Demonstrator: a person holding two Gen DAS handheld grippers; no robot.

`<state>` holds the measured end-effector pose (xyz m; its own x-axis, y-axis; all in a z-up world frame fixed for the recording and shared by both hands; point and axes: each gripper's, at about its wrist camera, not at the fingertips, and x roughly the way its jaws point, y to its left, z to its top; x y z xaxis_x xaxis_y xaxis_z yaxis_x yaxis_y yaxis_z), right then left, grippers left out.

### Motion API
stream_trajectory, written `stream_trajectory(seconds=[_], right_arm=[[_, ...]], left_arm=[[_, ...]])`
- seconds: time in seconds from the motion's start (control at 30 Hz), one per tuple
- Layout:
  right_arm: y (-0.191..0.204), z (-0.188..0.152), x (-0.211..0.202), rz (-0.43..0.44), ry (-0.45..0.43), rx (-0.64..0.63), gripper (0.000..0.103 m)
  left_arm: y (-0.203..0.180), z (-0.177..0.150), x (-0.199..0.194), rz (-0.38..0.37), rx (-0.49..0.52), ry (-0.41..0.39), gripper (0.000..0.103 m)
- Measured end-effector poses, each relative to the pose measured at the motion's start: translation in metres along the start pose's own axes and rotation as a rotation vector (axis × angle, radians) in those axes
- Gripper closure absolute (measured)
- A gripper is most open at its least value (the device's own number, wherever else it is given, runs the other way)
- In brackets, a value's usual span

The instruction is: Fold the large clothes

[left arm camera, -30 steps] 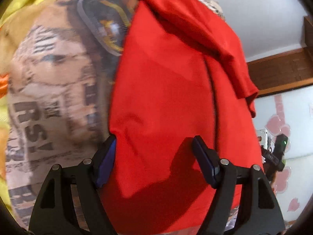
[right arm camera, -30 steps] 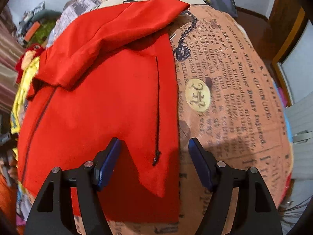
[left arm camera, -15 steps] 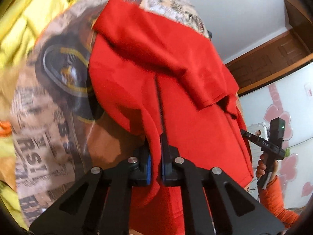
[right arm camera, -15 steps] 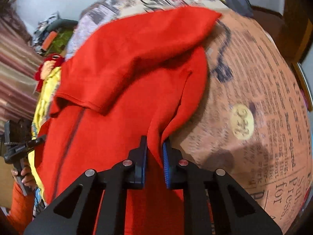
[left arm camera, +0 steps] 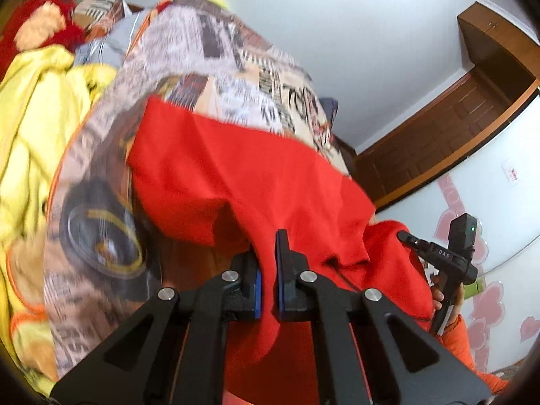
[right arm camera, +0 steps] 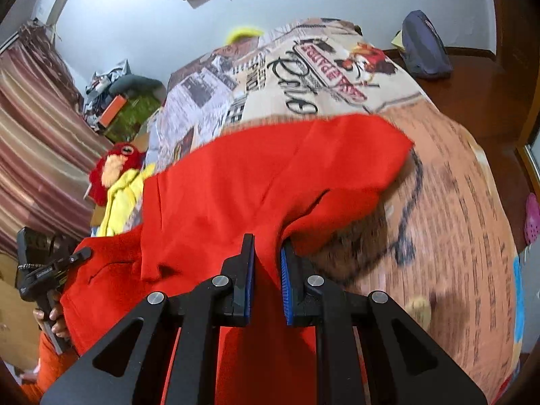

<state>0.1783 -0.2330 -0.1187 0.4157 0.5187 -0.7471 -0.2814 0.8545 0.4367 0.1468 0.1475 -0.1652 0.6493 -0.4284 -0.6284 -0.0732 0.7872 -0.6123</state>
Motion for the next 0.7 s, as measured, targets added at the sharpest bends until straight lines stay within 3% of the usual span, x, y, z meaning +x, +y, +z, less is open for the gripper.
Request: stream_trajectory(seconds=[0.4,0.7], right_arm=[[-0.014,0.073,0.038,-0.027,-0.038,0.032,0.091],[-0.039,0.087,0.072,-0.018,0.013,0.073,0.089]], left_arm=[[0.032,0.082,0.058,0.108,-0.069,-0.055,0.098],[0.068,0.099,0.142,0.215,-0.081,0.071,0.097]])
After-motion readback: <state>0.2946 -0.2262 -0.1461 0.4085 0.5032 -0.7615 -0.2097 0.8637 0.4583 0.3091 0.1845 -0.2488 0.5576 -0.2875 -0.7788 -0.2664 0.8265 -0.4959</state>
